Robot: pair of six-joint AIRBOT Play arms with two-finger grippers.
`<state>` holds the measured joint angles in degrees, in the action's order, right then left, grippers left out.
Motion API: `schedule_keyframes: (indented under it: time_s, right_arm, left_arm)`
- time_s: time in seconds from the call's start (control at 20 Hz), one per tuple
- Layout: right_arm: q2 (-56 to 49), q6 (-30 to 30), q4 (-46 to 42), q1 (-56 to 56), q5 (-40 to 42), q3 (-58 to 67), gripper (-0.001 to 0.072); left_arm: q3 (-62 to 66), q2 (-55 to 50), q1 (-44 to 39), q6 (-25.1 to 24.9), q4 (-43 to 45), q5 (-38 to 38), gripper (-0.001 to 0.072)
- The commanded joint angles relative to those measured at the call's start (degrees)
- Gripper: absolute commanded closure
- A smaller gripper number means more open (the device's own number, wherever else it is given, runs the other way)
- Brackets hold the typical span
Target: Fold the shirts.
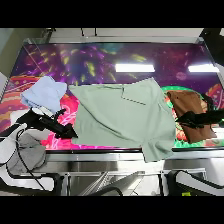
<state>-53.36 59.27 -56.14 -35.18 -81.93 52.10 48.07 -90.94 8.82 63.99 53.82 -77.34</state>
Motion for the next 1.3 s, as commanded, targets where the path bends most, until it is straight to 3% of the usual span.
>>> schedule_keyframes:
  time_s: [0.0, 0.5, 0.65, 0.95, 1.15, 1.25]
  right_arm:
    - [2.9, 4.4, -6.9, -0.1, -2.6, -0.7, 0.0302]
    - [3.1, 13.0, -11.6, -1.2, 0.7, -15.6, 0.0301]
    - [2.3, 12.0, -11.3, -1.3, 5.6, -16.0, 0.0302]
    - [-6.3, 2.8, -0.2, -1.2, 9.4, -16.0, 0.0308]
    - [-9.5, -2.6, 6.1, -1.3, 12.2, -15.5, 0.0391]
    - [-9.5, -4.4, 6.6, -1.2, 12.5, -15.1, 0.0628]
  left_arm:
    - [2.6, -1.0, -3.8, -2.4, -2.3, 0.3, 0.0692]
    - [-1.4, 5.0, 3.7, -2.7, 0.0, 0.9, 0.0692]
    - [-2.1, 5.0, 4.1, -2.7, 0.2, 1.5, 0.0692]
    - [-2.0, 5.0, 4.2, -2.9, 0.7, 1.7, 0.0692]
    - [-2.0, 5.0, 5.6, -2.9, 0.6, 1.1, 0.0692]
    - [-2.0, 5.1, 6.9, -2.9, -0.4, 0.4, 0.0692]
